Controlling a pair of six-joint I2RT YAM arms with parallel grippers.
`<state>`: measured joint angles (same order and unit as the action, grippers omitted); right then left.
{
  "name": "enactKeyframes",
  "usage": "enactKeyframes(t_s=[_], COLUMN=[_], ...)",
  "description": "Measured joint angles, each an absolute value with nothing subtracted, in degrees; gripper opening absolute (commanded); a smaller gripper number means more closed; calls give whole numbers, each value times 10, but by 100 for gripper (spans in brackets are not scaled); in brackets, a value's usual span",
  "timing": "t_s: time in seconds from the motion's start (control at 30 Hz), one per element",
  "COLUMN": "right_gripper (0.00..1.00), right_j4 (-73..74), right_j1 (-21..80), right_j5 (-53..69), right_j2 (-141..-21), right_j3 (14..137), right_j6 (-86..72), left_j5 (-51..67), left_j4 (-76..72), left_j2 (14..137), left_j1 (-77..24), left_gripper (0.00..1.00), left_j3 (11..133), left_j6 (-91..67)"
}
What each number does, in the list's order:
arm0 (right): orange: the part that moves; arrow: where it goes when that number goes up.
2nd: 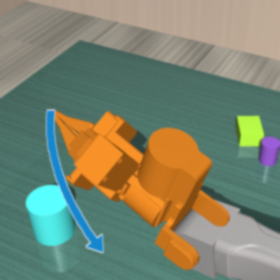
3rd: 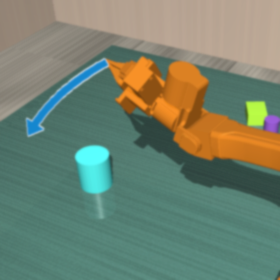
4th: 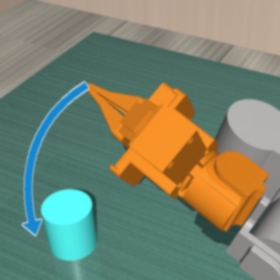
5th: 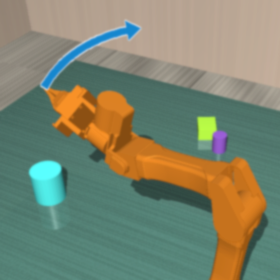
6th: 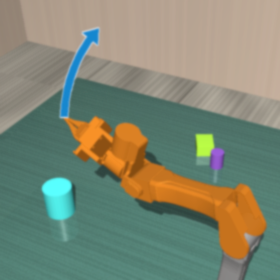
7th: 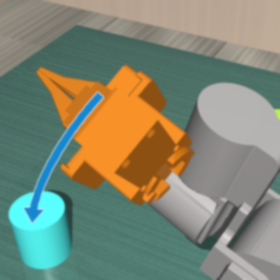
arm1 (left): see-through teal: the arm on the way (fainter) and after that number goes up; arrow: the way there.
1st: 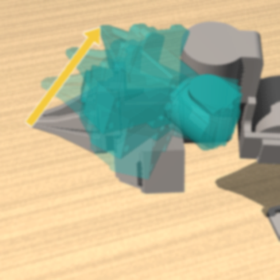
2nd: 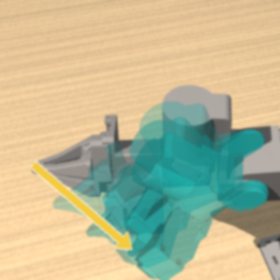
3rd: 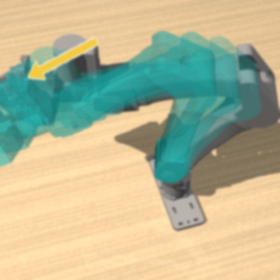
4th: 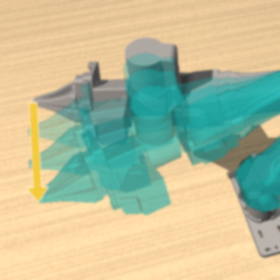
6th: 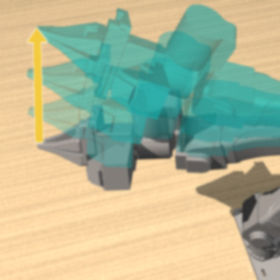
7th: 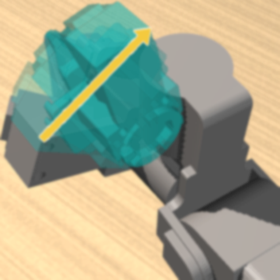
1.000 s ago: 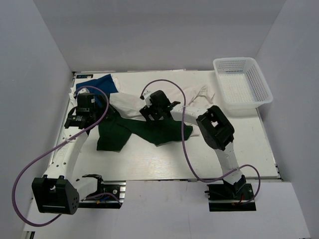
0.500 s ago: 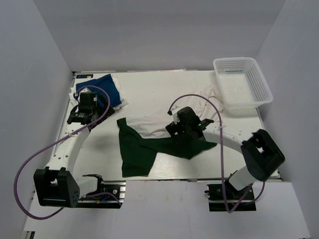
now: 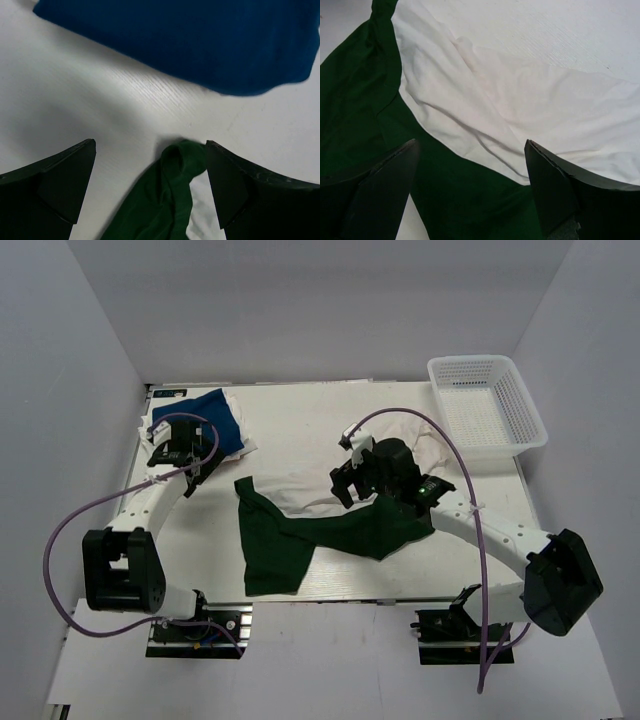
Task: Fold and stack the t-shirts
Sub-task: Flatten out the tshirt
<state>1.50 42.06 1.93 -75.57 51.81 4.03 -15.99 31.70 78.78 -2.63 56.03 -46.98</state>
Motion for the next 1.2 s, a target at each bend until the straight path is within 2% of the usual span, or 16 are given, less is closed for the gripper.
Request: enactKeyframes(t_s=[0.17,0.57,0.83,0.93,1.2], right_gripper=[90,90,90,90,90], right_j4=[15,30,30,30,39], right_j1=[421,420,416,413,405], right_j5=[26,30,27,23,19], right_j2=[-760,-809,-819,-829,-866], right_j3=[518,538,562,567,588], right_j6=[41,49,50,51,52], left_j5=[-176,-193,-192,-182,-165], left_j4=[307,259,249,247,209], left_j2=[840,850,967,1006,1089], left_j1=[-9,21,47,51,69], left_gripper=[100,100,100,93,83], left_j3=[601,601,642,678,760], left_j6=[-493,-514,-521,-519,-517])
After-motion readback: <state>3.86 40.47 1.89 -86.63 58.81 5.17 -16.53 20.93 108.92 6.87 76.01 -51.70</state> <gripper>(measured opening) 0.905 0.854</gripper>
